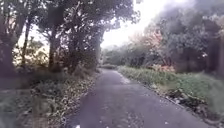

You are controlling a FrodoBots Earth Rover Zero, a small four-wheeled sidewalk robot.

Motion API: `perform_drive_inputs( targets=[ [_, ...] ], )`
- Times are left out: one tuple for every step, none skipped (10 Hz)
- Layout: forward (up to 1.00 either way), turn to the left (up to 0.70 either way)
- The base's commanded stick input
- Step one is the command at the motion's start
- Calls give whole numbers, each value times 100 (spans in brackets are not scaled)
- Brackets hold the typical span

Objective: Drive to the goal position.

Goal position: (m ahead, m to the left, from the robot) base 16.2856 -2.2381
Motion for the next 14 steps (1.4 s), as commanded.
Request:
perform_drive_inputs(
  targets=[
    [70,0],
    [70,0],
    [70,0],
    [70,0],
    [70,0],
    [70,0],
    [70,0],
    [70,0],
    [70,0],
    [70,0],
    [70,0],
    [70,0],
    [70,0],
    [70,-1]
  ],
)
